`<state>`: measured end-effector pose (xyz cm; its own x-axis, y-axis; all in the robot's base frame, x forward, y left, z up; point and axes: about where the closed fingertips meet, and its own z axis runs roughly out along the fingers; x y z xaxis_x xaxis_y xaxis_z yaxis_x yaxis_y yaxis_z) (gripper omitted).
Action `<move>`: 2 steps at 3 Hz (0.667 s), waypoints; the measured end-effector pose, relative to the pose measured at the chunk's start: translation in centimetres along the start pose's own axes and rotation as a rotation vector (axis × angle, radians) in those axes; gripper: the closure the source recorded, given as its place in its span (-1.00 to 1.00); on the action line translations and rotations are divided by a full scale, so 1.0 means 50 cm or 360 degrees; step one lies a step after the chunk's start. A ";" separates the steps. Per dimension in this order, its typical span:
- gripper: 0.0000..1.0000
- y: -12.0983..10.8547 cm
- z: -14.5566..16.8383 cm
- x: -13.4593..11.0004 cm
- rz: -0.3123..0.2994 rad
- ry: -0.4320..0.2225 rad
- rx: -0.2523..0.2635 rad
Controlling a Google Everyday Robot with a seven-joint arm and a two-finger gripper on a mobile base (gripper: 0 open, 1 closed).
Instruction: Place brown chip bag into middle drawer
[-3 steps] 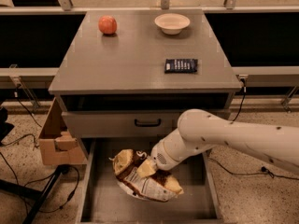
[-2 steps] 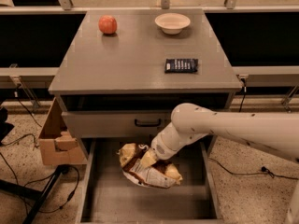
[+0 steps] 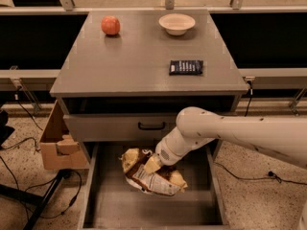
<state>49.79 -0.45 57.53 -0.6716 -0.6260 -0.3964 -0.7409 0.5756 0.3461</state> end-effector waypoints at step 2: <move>-0.90 0.003 0.005 0.001 -0.0003 0.0006 -0.0007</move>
Offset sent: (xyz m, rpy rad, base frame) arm -0.0007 0.0008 -0.0007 0.0000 0.0018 0.0021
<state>49.63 -0.27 57.37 -0.6702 -0.6292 -0.3938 -0.7422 0.5721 0.3490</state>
